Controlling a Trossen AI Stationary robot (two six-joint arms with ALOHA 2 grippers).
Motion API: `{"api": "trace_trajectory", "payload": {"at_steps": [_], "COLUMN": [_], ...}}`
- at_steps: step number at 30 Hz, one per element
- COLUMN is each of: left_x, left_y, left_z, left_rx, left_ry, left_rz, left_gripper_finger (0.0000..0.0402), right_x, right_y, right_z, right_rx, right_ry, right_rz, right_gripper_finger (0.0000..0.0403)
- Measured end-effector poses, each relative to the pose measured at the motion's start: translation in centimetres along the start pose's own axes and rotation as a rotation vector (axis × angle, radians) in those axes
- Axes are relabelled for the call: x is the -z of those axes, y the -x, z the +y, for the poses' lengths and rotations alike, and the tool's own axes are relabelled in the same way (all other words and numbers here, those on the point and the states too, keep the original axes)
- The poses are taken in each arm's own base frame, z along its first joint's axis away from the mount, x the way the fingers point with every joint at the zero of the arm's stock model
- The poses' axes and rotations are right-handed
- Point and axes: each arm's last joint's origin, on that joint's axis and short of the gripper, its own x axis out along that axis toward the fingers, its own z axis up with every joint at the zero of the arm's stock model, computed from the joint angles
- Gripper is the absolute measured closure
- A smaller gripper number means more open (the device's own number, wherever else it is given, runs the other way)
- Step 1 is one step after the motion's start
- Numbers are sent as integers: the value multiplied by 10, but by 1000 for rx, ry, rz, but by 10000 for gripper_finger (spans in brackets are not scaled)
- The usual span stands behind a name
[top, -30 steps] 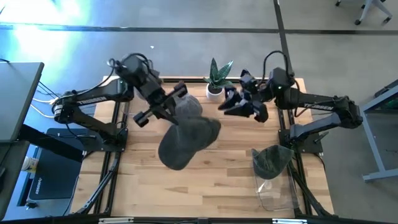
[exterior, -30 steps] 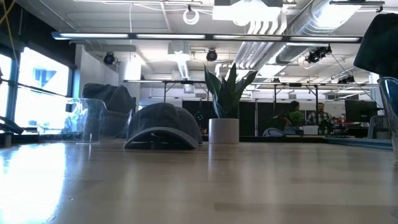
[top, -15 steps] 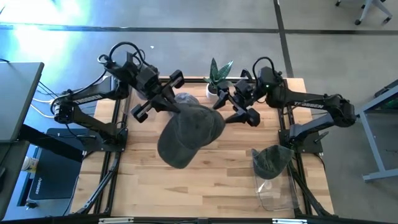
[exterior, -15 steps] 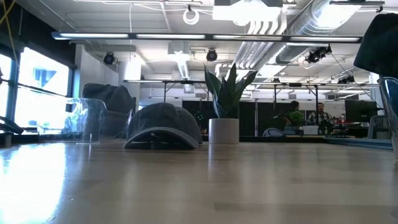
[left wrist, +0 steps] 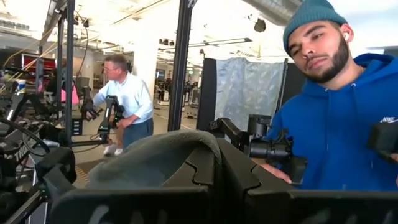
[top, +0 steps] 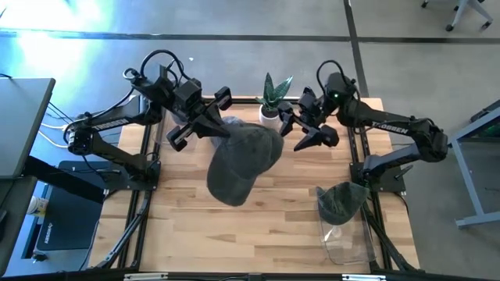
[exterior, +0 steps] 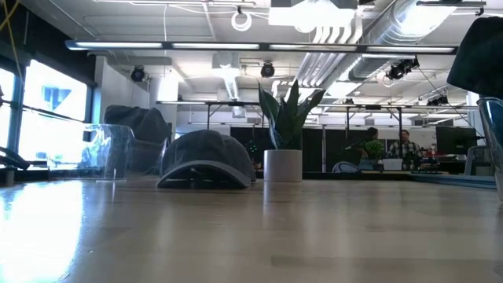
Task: Pick & Place hat
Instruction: Put the black cap into the bottom transparent bin
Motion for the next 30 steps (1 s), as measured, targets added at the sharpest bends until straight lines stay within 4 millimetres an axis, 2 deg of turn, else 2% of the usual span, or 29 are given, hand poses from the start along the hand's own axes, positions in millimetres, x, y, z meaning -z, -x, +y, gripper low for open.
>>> {"api": "trace_trajectory", "payload": {"at_steps": [6,12,16,22,26,30], "left_x": [0,0,0,2,3,4], "left_y": [0,0,0,0,0,0], "left_z": [1,1,2,3,4,4], "left_rx": [-18,-36,-52,-77,-79,-83], "left_ry": [17,25,29,49,50,57], "left_rz": [-6,-11,-14,-1,0,6], "left_gripper_finger": [401,401,401,401,401,401], "right_x": [-1,0,-1,0,-2,-5], "right_y": [9,-3,-6,10,16,12], "right_z": [-5,0,-2,-4,-6,-4], "right_rx": [28,34,136,183,239,251], "right_ry": [38,162,216,160,225,313], "right_rz": [-5,-19,-57,-30,-43,-58], "right_gripper_finger": [110,101,100,100,100,100]}}
